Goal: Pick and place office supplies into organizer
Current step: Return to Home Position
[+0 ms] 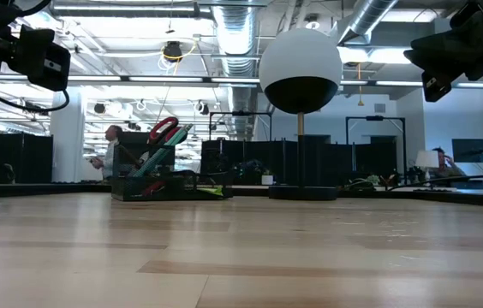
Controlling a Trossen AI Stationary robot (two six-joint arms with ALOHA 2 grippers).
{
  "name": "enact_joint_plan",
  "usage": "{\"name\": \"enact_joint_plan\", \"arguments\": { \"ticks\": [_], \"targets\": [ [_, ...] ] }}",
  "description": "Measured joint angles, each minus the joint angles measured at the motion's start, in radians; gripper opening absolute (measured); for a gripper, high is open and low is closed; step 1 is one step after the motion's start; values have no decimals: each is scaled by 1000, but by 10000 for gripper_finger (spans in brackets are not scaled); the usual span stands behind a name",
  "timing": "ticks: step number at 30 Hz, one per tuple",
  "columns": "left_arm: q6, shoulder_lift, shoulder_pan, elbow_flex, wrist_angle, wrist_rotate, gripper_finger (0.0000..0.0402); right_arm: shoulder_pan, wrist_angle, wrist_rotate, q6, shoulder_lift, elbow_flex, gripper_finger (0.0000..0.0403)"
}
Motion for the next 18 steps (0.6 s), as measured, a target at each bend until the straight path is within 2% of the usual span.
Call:
{"name": "enact_joint_plan", "arguments": {
  "ticks": [18],
  "targets": [
    [0,0,0,0,0,0,164,0,0,0,0,0,0,77]
  ]
}}
